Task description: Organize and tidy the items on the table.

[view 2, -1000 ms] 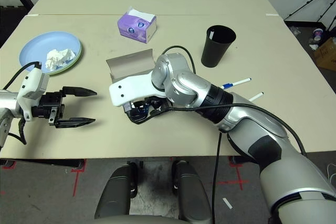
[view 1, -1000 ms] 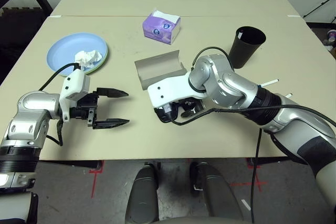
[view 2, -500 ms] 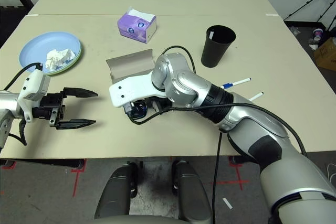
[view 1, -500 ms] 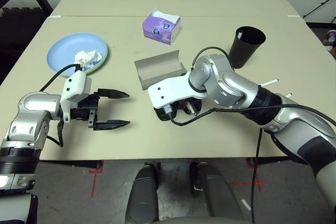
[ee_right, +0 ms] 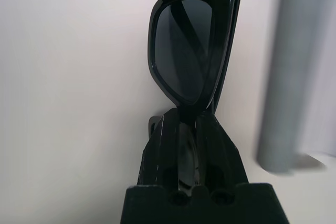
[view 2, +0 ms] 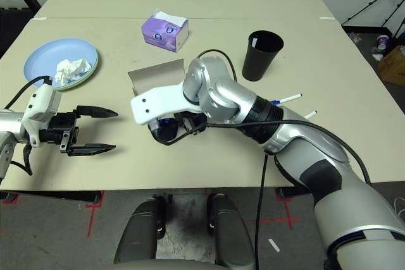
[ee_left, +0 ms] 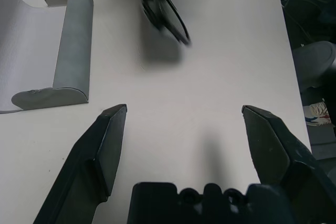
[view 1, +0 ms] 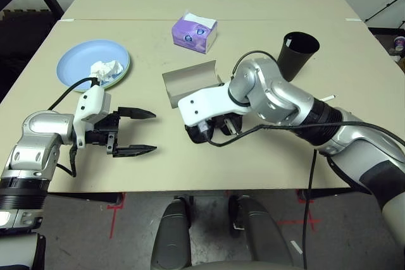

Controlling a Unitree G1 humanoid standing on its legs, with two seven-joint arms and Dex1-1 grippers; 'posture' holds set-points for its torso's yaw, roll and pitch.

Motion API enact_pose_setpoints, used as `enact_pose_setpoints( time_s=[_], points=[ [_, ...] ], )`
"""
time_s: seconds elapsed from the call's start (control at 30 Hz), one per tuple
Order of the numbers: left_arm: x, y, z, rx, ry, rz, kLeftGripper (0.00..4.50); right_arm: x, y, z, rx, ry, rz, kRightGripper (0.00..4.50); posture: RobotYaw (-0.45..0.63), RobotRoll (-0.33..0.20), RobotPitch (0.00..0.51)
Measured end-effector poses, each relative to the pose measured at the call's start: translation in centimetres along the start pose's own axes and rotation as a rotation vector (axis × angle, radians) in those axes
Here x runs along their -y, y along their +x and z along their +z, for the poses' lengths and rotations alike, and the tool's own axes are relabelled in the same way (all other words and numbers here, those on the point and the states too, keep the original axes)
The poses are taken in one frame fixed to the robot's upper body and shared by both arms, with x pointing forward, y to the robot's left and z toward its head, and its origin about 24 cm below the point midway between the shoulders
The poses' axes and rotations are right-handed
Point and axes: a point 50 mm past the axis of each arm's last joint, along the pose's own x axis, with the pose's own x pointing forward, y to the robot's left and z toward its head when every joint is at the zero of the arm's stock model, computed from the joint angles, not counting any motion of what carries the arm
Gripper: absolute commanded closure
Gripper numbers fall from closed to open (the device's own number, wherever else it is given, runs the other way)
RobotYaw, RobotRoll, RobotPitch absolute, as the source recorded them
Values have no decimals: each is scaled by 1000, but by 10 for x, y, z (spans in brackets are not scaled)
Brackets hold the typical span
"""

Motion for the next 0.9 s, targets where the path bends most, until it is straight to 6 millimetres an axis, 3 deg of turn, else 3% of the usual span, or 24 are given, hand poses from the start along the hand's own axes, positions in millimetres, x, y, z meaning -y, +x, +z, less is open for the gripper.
enact_pose_setpoints(
  time_s=[0.27, 0.53, 0.9],
  points=[
    [-1, 0, 1, -5, 6, -2, 0, 29, -24, -2, 17, 18, -64, 4177, 20, 0, 161],
    [-2, 1, 2, -7, 9, -3, 0, 51, -14, -1, -5, 7, -133, 4177, 27, 0, 167],
    [-2, 1, 2, -7, 5, 1, 0, 57, -1, 4, -29, -46, -193, 4177, 27, 0, 175]
  ],
)
